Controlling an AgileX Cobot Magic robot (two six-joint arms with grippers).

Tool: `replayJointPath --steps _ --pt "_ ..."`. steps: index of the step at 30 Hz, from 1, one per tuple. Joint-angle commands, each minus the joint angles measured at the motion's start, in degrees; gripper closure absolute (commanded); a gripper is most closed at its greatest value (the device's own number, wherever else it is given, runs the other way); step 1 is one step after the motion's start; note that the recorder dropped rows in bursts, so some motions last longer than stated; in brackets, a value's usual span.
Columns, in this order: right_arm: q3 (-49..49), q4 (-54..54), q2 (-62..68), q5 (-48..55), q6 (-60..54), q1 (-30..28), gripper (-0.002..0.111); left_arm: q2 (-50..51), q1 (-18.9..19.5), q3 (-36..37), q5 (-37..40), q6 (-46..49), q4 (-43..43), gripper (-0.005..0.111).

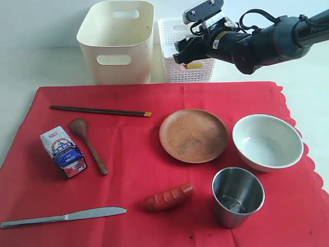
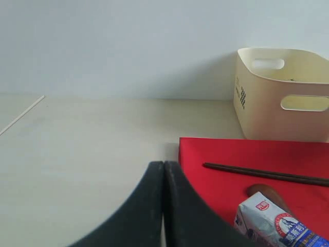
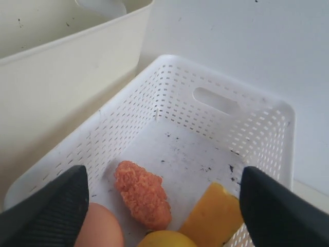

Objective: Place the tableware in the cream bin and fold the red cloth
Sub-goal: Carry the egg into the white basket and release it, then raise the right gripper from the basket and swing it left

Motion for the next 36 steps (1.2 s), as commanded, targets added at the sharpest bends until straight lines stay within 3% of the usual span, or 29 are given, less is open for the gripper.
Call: replayJointPath --steps 1,13,23,27,36 --pt "-0.4 0.2 -0.2 -0.7 0.2 -0.3 0.031 -0.3 0.1 0.0 -0.1 0.1 -0.1 0.107" --pt "-0.4 0.2 -0.7 0.0 1.0 -0.3 0.031 -0.3 0.1 0.0 -0.1 0.1 -0.1 0.107" --pt "-0.4 0.2 -10.7 14.3 9.8 -0.3 0.035 -0.3 0.1 0.0 -0.1 0.1 -0.1 0.107" --pt "-0.4 0.2 -15.2 21.0 9.8 -0.3 0.047 -0.3 0.1 0.0 -0.1 0.1 -0.1 0.107" --pt "-0.4 0.2 -18.7 29.8 7.9 -0.3 0.095 -0.3 0.1 0.0 -0.1 0.1 -0.1 0.107"
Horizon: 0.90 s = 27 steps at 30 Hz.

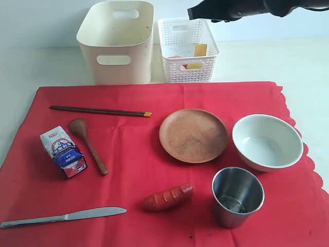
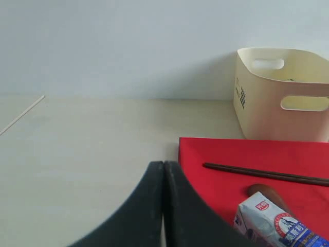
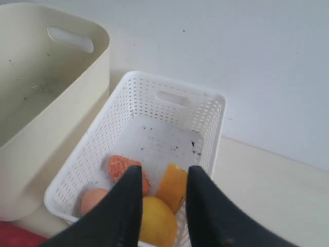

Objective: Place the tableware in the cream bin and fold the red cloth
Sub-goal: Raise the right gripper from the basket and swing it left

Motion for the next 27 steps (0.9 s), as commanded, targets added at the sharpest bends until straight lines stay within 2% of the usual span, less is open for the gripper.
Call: replayJointPath --steps 1,4,13,27 --pt "-0.4 0.0 -0.7 3.9 -2.2 -0.3 0.099 -0.3 0.1 0.0 -0.1 0.1 -0.1 0.107" --pt "-0.4 0.0 -0.7 4.9 -2.5 -0.3 0.108 -0.3 0.1 0.0 -0.1 0.1 -0.1 0.107" --pt "-0.4 1.2 -2.3 12.0 -2.5 0.7 0.108 -0.3 0.1 0.0 -0.1 0.1 -0.1 0.107" --pt "-0.4 1.9 -9.1 22.1 -3.8 14.8 0.108 -0.3 0.1 0.0 -0.1 0.1 -0.1 0.107"
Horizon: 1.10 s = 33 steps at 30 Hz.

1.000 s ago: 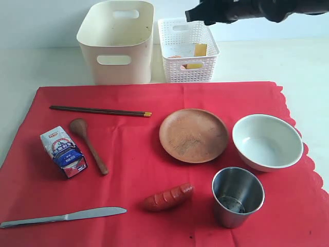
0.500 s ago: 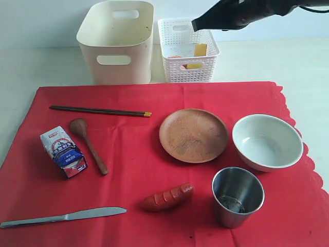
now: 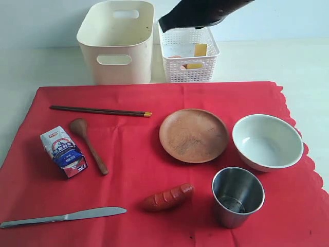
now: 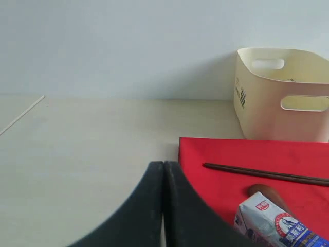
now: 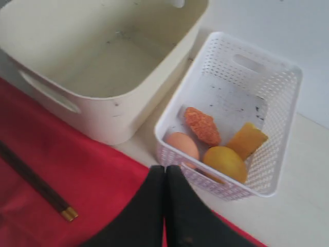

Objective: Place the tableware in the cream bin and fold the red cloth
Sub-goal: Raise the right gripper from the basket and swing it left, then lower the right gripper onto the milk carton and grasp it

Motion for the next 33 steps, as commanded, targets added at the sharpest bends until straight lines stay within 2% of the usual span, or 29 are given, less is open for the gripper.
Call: replayJointPath --steps 1,13,33 --pt "-0.3 0.5 -0.6 3.5 -0.3 3.9 0.108 -0.3 0.1 0.0 -0.1 0.1 -0.1 0.107" --pt "3.8 1.6 -0.5 0.2 -0.4 12.8 0.108 -0.3 0.1 0.0 -0.1 0.1 -0.1 0.107" --pt "3.8 3.9 8.5 -4.3 -0.4 12.8 0.108 -0.3 0.1 0.0 -0.1 0.1 -0.1 0.107"
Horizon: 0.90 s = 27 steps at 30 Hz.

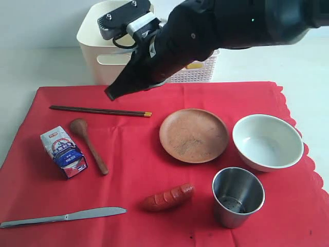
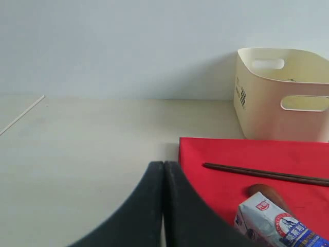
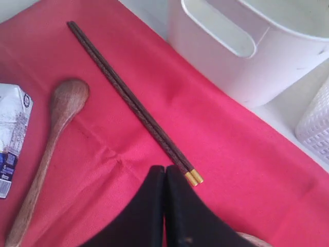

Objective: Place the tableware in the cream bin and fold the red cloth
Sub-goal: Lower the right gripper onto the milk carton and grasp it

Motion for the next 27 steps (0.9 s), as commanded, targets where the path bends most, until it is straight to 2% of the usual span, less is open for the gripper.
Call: replayJointPath --steps 1,8,16,20,27 --pt "0.2 0.0 2.0 -2.2 -0.3 0.1 0.108 -0.3 0.1 0.0 -0.1 0.1 -0.1 0.107" --pt "0.2 4.3 2.6 -2.4 -0.7 0.8 0.108 -0.3 0.1 0.0 -0.1 0.1 -0.1 0.107" --pt "0.2 4.3 2.6 -2.4 -3.6 7.5 0.106 -0.3 0.1 0.0 -0.1 0.1 -0.1 0.107" --pt "0.2 4.3 2.6 -4.8 -3.1 10.1 0.086 -0.3 0.1 0.0 -0.1 0.1 -0.1 0.107" --pt "-0.5 4.6 2.6 -5.6 -0.1 13.1 0.039 -0.3 0.1 0.0 -0.1 0.1 -0.1 0.107"
